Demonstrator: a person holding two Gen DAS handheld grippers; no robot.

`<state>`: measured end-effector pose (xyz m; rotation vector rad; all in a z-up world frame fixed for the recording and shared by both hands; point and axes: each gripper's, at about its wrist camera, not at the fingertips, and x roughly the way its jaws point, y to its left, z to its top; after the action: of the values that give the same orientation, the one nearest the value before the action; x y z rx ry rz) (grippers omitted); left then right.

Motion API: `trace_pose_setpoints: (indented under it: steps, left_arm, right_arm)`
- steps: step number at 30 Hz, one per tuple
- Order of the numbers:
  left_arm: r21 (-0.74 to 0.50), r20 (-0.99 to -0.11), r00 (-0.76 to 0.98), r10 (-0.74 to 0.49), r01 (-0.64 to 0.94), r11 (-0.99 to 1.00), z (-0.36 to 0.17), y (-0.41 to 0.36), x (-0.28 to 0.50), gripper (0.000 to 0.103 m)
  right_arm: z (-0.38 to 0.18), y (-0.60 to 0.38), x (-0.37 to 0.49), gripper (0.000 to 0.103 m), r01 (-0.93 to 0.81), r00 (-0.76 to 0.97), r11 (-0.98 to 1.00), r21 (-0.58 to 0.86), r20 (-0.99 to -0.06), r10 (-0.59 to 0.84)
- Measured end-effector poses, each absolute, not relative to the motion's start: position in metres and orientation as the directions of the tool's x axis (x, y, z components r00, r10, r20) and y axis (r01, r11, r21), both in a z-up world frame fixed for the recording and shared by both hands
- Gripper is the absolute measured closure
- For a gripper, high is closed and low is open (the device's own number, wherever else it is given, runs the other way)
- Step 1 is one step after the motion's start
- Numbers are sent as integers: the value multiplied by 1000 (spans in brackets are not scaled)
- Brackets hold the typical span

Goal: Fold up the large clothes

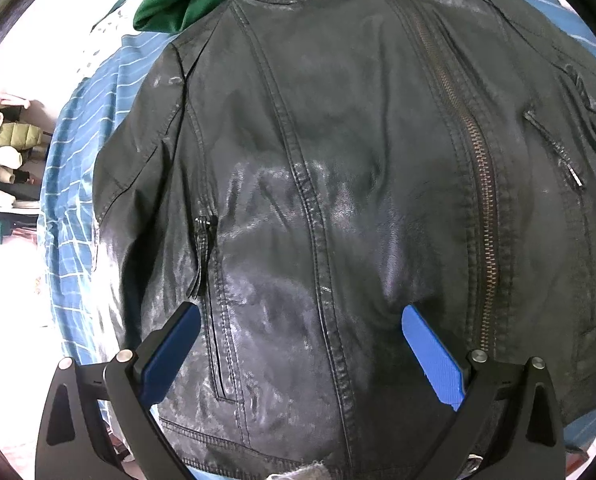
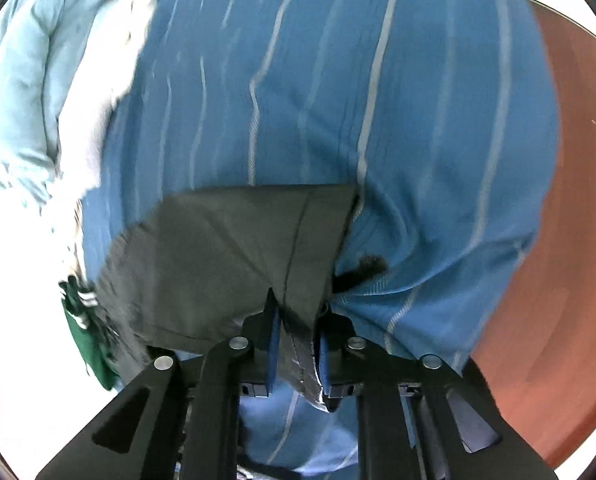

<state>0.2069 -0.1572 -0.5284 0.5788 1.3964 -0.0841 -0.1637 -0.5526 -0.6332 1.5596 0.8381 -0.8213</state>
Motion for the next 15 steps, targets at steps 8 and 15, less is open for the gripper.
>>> trace_pose_setpoints:
  steps: [8, 15]
  left_arm:
    - [304, -947, 215, 237, 372, 877, -512, -152, 211, 0]
    - [264, -956, 216, 198, 345, 901, -506, -142, 216, 0]
  right_arm:
    - [-574, -533, -184, 92, 792, 605, -200, 576, -783, 144]
    - [-513, -563, -145, 94, 753, 658, -119, 648, -748, 86]
